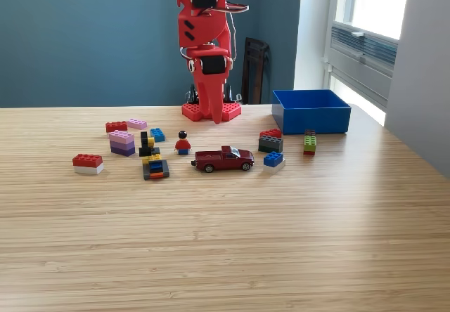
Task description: Grasp a lego block and put it in the bin.
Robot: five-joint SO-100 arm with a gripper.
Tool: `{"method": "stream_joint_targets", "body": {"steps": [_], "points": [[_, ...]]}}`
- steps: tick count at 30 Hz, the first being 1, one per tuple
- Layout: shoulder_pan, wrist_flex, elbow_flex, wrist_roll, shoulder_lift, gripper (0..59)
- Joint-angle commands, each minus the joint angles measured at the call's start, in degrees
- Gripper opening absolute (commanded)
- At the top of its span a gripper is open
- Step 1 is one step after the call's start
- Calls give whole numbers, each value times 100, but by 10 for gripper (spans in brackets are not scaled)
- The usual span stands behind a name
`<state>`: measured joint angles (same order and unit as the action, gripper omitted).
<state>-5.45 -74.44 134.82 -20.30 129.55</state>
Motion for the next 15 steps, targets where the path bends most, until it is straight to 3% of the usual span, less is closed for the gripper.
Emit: {"method": "stream_joint_targets", "body": {"steps": [1, 15], "points": [[-369, 308, -448, -360, -387, 293], [-773, 1037, -633, -580, -1222, 284]]}}
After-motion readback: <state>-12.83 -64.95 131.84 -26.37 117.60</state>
